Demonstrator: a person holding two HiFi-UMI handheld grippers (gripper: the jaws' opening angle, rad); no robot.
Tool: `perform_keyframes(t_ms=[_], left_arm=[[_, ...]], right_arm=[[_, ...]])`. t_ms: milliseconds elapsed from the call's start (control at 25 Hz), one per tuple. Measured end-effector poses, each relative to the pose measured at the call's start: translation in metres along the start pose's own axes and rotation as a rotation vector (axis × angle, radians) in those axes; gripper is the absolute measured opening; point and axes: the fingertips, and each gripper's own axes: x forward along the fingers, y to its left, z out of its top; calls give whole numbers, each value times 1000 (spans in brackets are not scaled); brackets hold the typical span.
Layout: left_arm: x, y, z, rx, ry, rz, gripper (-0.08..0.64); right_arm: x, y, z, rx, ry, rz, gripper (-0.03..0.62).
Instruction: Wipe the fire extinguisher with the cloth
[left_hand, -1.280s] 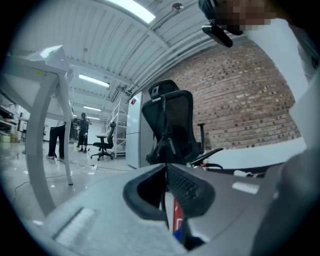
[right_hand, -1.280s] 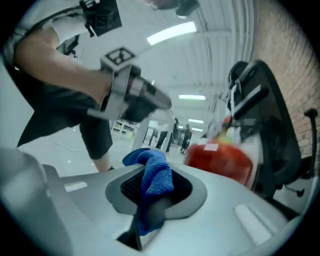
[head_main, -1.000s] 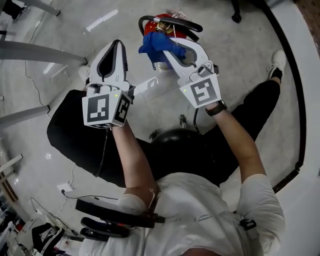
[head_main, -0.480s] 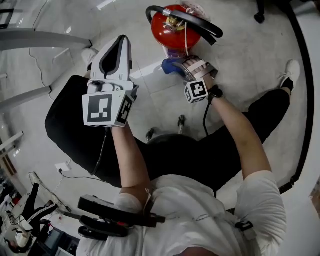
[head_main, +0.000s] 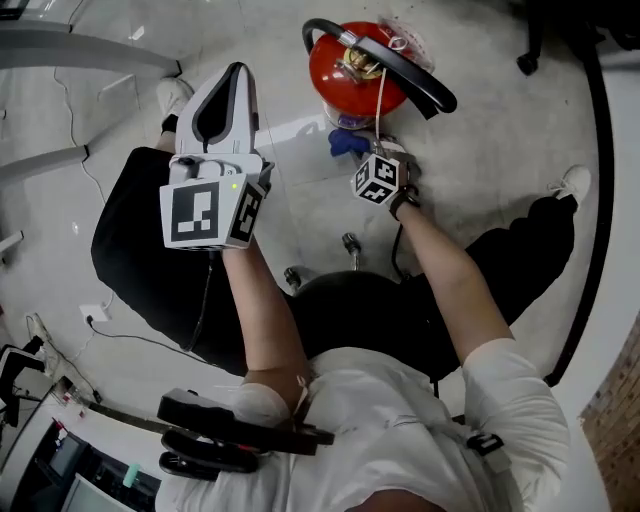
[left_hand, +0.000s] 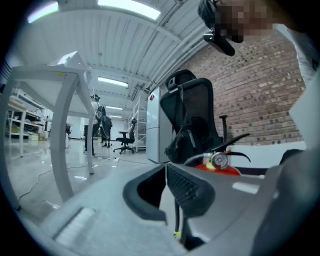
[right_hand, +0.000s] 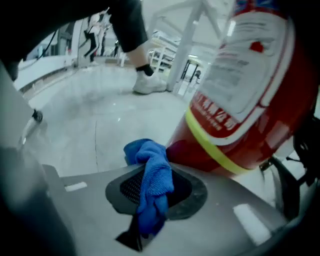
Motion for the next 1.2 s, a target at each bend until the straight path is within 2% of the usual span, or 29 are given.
perform_keyframes(t_ms=[80,240,400,560,720,800,880,960,1040,1120,1200], left_arm=[[-10,-4,-1,-5,-7,36,6],[-37,-9,6,-17,-28,97,6],[-73,-16,17,-41,-65,174,6],[-105,-37,29,-61,-115,230,6],[-128,-68,35,-59,-160,252,6],[-133,-79,38,-24,-170,260,6],[-134,-89,44,-23,-167,269,5],[-135,-94,46,-40,-150,282,6],[-134,-92,41,-40,-132,301,6],[-133,-87,34,-31,-122,317,6],[-130,-85,25,-31,-103,329,6]], right_arm=[[-18,6,23,43,-107,28,69],[-67,28,84,-141,-312,95,69],[-133,21,132,-194,-471,67,71],[-217,-15,168,-234,-625,-65,71],[-309,-71,199,-226,-770,-304,71],[-338,-106,206,-164,-786,-412,71],[-341,-133,203,-139,-748,-471,71],[-334,-143,201,-203,-724,-514,71],[-325,-135,200,-334,-728,-566,64],[-297,-115,188,-447,-694,-543,64],[-248,-88,158,-483,-594,-434,67]])
